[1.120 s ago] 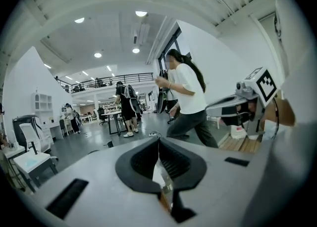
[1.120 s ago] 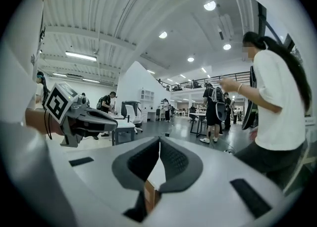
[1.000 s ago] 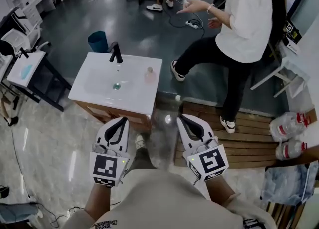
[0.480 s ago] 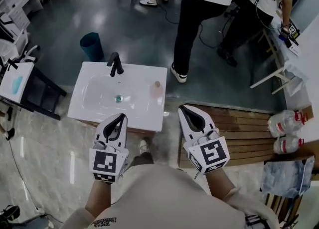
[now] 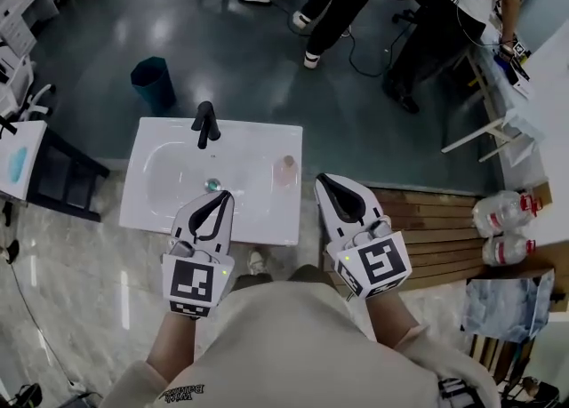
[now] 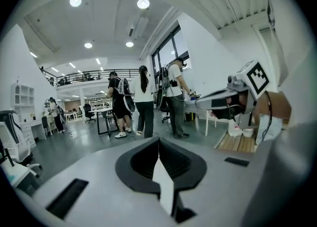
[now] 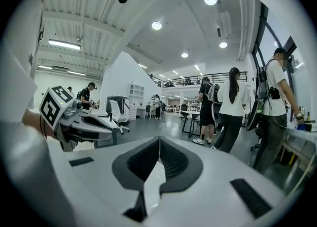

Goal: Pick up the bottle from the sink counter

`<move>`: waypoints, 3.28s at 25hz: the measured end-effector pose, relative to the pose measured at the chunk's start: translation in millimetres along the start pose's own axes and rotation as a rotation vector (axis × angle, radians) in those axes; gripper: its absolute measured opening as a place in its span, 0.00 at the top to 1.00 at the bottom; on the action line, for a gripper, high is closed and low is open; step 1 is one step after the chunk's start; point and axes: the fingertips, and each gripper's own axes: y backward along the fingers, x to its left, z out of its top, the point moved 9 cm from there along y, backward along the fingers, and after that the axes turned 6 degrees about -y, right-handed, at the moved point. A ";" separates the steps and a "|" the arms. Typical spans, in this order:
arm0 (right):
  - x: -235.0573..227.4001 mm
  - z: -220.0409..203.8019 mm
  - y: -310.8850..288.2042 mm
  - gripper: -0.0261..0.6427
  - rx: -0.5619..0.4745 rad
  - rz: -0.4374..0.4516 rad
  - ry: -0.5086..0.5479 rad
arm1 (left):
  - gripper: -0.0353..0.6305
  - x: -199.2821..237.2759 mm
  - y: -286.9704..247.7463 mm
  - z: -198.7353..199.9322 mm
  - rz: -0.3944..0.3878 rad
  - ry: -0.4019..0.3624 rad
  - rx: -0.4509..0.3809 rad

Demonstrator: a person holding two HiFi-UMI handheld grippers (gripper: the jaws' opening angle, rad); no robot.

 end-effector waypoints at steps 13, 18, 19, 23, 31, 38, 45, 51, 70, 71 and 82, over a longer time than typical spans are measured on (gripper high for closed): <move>-18.3 -0.4 -33.1 0.97 0.036 0.030 0.009 | 0.94 11.6 -25.8 -1.2 0.010 0.045 0.011; -37.7 -9.1 -34.9 0.97 0.064 0.034 -0.007 | 0.94 6.1 -42.5 1.3 0.021 0.039 0.047; -41.8 -11.1 -36.0 0.97 0.069 0.034 -0.010 | 0.94 5.5 -47.0 2.0 0.020 0.040 0.049; -56.1 -13.8 -36.3 0.97 0.079 0.043 -0.017 | 0.94 -1.7 -63.7 8.9 -0.041 0.065 0.004; -87.3 -27.3 -42.2 0.97 0.093 0.037 -0.050 | 0.76 -12.4 -106.3 19.0 -0.097 0.018 -0.022; -109.0 -40.4 -67.8 0.97 0.131 0.039 -0.063 | 0.49 -21.9 -152.2 17.9 -0.168 -0.055 -0.027; -122.4 -67.3 -98.1 0.97 0.179 0.054 -0.084 | 0.41 -29.4 -208.2 -20.5 -0.243 -0.043 0.031; -127.7 -92.5 -119.6 0.97 0.217 0.061 -0.104 | 0.40 -34.2 -252.5 -66.9 -0.329 0.031 0.085; -125.2 -202.4 -153.8 0.97 0.407 0.122 -0.151 | 0.38 -82.1 -343.5 -197.1 -0.441 0.006 0.283; -125.2 -206.1 -155.0 0.97 0.410 0.123 -0.155 | 0.38 -83.6 -346.2 -201.2 -0.440 0.005 0.288; -133.5 -227.4 -165.9 0.96 0.351 0.207 -0.166 | 0.38 -90.0 -359.0 -213.3 -0.431 -0.027 0.226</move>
